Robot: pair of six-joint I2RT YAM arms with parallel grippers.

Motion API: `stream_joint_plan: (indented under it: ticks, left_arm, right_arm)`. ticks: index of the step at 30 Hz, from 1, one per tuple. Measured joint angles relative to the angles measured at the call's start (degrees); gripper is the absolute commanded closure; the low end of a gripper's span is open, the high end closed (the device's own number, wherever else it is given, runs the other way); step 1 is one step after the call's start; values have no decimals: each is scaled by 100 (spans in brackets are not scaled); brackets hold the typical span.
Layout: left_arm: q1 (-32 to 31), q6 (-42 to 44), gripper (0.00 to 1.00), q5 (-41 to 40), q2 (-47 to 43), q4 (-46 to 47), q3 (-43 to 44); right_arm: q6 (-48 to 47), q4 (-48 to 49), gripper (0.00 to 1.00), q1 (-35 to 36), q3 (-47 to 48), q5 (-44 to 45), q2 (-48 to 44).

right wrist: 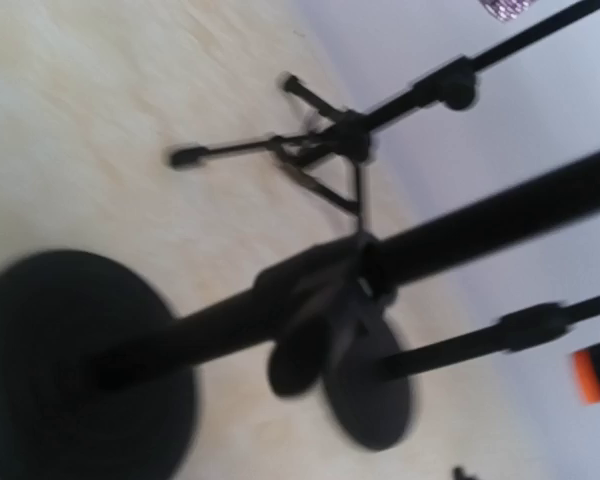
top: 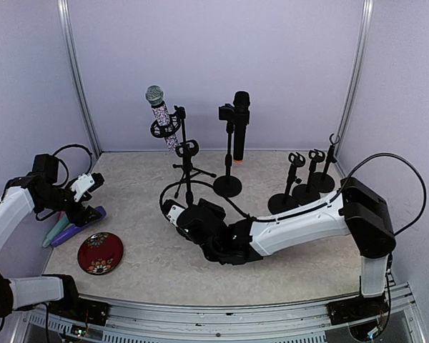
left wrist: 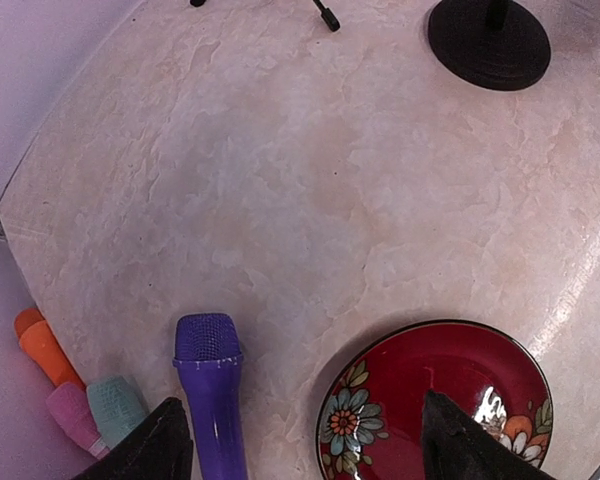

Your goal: Remove the microphone from the stand

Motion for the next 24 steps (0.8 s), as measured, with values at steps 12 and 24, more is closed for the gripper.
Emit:
stream_joint_plan:
  ticks: [12,24]
  left_arm:
    - [-24,-9,23,7,0,-92,44]
    - [-33,-35,23,61,0,-188,223]
  right_arm:
    - [4063,-520,22,-789,-1305,-2809,-2695]
    - [3807,-1014,5,-935,103,-3379,-1598]
